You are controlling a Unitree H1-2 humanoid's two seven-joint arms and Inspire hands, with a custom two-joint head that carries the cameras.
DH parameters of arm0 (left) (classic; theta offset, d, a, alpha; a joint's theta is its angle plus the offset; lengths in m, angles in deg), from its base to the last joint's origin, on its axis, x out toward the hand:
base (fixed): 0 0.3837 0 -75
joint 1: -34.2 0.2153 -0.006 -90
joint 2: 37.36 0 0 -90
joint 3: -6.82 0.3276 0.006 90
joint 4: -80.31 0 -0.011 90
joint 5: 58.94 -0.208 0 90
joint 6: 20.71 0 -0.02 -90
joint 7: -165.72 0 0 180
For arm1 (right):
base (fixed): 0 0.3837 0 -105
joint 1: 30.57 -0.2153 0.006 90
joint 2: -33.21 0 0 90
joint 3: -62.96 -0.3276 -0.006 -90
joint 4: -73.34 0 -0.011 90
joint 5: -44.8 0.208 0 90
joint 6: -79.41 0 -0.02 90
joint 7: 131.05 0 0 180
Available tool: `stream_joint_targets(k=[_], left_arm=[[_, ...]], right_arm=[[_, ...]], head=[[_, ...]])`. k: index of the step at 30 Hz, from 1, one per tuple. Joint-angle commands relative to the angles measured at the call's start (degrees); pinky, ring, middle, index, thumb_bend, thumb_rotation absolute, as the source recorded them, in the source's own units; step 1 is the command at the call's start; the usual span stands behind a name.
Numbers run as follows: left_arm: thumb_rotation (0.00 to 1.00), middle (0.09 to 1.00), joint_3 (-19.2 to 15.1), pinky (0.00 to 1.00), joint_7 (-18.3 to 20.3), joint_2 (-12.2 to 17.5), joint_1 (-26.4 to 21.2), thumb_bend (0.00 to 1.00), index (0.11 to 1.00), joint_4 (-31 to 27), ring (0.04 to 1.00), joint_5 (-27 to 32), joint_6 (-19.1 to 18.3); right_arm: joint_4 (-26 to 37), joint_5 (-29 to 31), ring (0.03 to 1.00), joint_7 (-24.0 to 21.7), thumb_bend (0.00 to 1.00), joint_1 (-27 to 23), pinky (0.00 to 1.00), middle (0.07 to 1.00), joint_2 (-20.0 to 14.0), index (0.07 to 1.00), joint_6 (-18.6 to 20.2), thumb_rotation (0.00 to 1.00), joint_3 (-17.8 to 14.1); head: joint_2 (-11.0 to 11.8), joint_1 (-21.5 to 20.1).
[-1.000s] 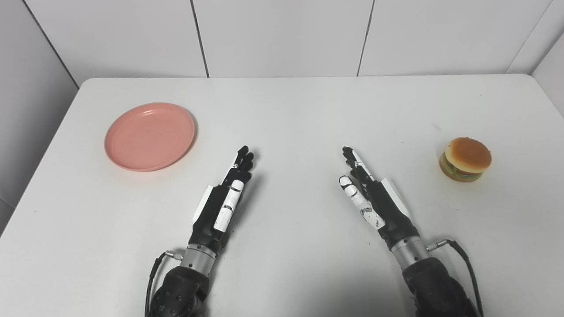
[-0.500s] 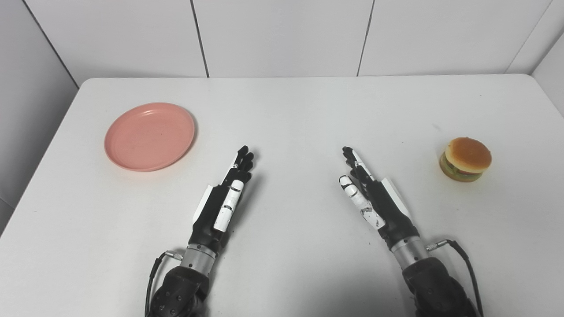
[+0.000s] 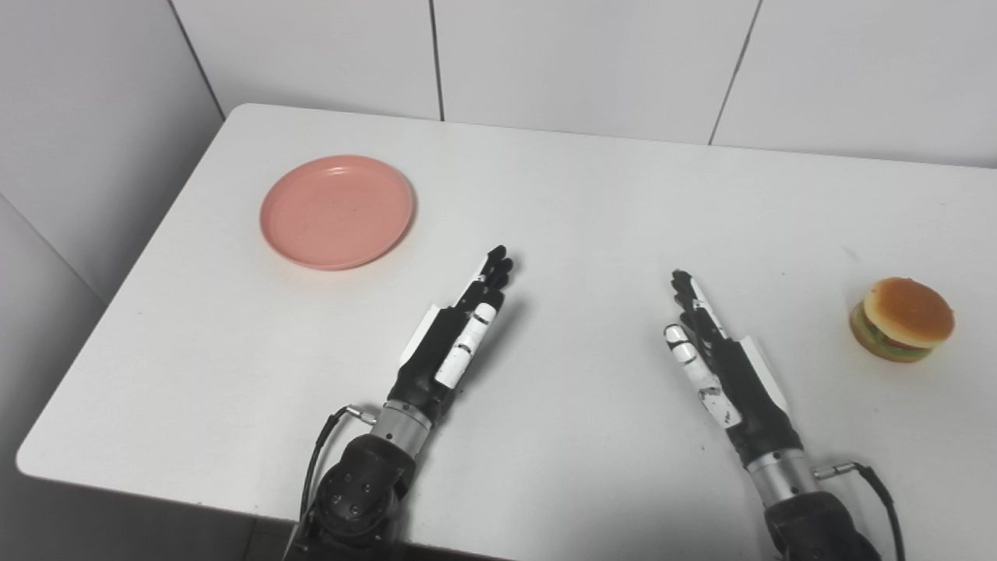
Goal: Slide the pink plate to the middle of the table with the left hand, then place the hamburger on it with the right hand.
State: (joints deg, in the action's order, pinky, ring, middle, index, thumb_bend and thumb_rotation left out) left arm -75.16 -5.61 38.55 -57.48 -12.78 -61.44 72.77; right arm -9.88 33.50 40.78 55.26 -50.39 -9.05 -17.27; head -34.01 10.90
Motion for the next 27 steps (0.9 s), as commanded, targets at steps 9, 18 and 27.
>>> stream_joint_targets(k=[9,18,27], left_arm=[[1.00,1.000,2.03,0.99,-2.11,-3.10,0.87,0.38,1.000,8.98,1.000,-2.70,1.78],[1.00,1.000,2.53,0.99,-2.95,-3.99,0.77,0.44,1.000,9.33,1.000,-4.65,1.39],[1.00,1.000,2.21,1.00,-2.54,-4.03,0.92,0.44,1.000,7.96,1.000,-4.45,-0.26]], right_arm=[[-4.32,4.43,1.000,-0.86,0.18,0.66,1.00,1.000,-1.83,1.000,-7.11,1.00,-1.42],[-4.11,5.62,1.000,-1.58,0.05,0.76,1.00,1.000,-2.13,1.000,-7.23,1.00,-1.59],[-3.12,5.76,1.000,-1.61,0.03,0.90,1.00,1.000,-1.85,1.000,-6.41,1.00,-1.43]], head=[[6.44,7.38],[6.70,8.15],[6.15,8.47]])
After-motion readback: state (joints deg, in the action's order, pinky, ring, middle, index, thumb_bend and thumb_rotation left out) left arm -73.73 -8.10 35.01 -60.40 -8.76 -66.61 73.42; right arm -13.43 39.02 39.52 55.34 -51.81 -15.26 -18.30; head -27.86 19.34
